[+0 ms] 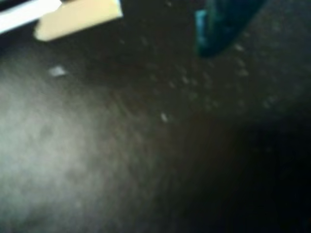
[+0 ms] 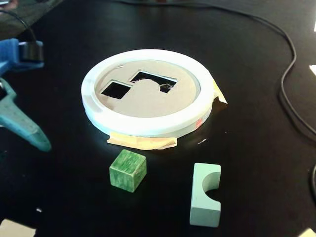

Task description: Pick up the U shape block and drop it in corresponding U shaped hole

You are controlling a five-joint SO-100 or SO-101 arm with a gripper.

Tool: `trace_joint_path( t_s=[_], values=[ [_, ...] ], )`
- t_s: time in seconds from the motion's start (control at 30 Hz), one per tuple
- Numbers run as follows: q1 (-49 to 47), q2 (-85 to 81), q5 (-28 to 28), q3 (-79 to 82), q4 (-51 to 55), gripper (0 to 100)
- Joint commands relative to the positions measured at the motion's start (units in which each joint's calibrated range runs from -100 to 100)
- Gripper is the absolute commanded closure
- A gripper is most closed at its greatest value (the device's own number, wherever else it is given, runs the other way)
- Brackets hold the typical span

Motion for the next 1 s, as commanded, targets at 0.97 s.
trace_joint_path(
  t_s=[0.97],
  values=[
    [-1.2,75.7,0.1,-82.6,-17.6,0]
  ],
)
